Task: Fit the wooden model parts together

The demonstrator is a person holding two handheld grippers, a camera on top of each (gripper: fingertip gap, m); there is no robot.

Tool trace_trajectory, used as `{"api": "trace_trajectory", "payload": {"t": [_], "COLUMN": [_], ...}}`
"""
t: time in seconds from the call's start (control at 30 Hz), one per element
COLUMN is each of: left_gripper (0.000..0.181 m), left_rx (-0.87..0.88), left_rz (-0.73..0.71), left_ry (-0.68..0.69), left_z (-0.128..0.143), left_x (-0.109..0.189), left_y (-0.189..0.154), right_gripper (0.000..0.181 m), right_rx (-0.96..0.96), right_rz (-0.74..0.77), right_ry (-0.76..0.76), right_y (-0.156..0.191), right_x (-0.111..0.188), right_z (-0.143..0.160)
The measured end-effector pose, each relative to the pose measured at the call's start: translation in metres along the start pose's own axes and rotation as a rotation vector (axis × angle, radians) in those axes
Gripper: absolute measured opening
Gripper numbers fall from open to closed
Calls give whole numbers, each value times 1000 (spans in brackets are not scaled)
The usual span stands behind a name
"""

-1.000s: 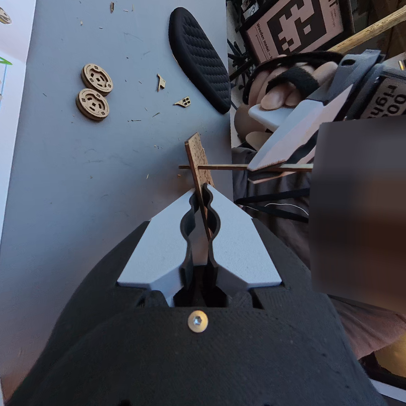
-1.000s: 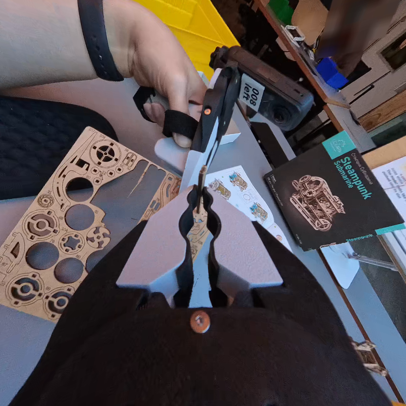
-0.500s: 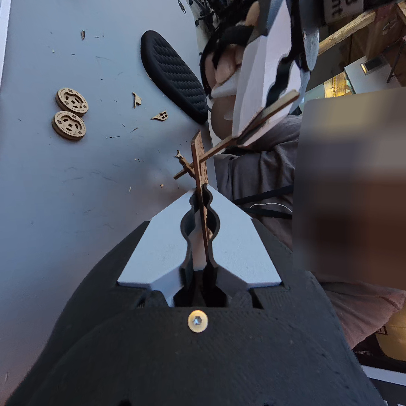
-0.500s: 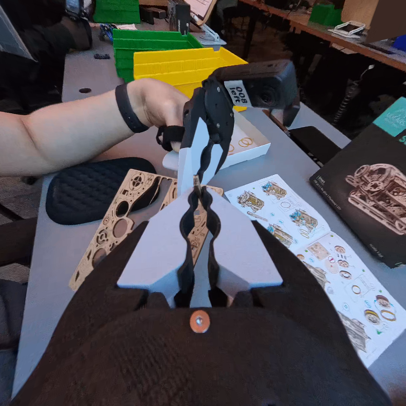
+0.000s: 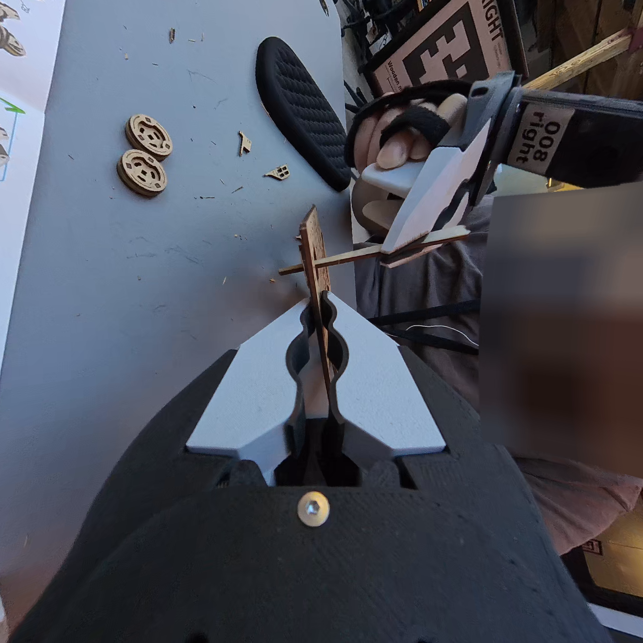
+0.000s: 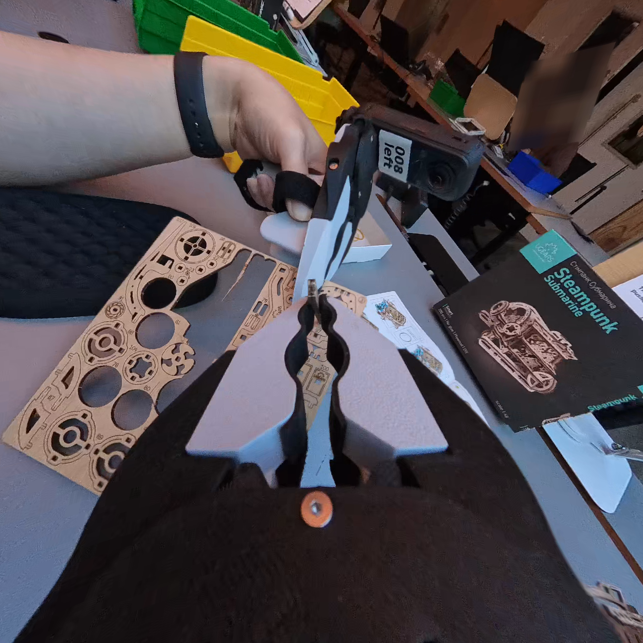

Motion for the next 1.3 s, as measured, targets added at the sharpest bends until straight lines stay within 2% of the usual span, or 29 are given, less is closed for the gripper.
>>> {"api": "trace_trajectory", "payload": {"t": [0.1, 0.17, 0.27, 0.37, 0.43, 0.63, 0.7, 0.87, 1.07, 1.17, 1.3], "left_gripper": [1, 1, 2, 1, 1, 1, 1, 1, 1, 1, 1], "left_rx": [8, 14, 40, 37, 30, 8, 1, -22, -136, -203, -224], "left_rz": [-4, 10, -115, 9, -24, 12, 20, 5, 41, 52, 35], "left_ry": [4, 2, 41, 14, 53, 83, 90, 106, 112, 111, 40], "left_z": [1, 0, 5, 1, 6, 14, 18, 25, 33, 39, 35], "left_x": [-1, -3, -6, -10, -11, -1, 6, 19, 35, 48, 63], "left_y": [0, -1, 16, 4, 7, -3, -6, -9, -36, -48, -53], "right_gripper": [2, 2, 2, 3, 2, 2, 2, 2, 2, 2, 2], "right_rx": [-53, -21, 49, 38, 38, -83, -164, -548, -797, -890, -1140], "right_rz": [-9, 7, 84, 56, 59, 106, 89, -174, -276, -179, -74], "right_ry": [-23, -16, -23, -1, -15, -133, -134, -229, 34, 74, 59], "right_y": [-2, -1, -3, 2, 1, -18, -25, -16, -28, -58, -83], "right_x": [3, 6, 13, 15, 19, 49, 55, 49, 53, 71, 95], "right_z": [1, 0, -10, -15, -17, -21, -8, 16, 65, 94, 141]}}
Point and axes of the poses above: each gripper's, where its closed fingertips meet, x back along the fingers, z out of its underside, y = z × x across the jaws, the point moved 3 cm from there along x, back along the fingers, and after that the axes turned 5 degrees about -y, right-handed, at the moved point
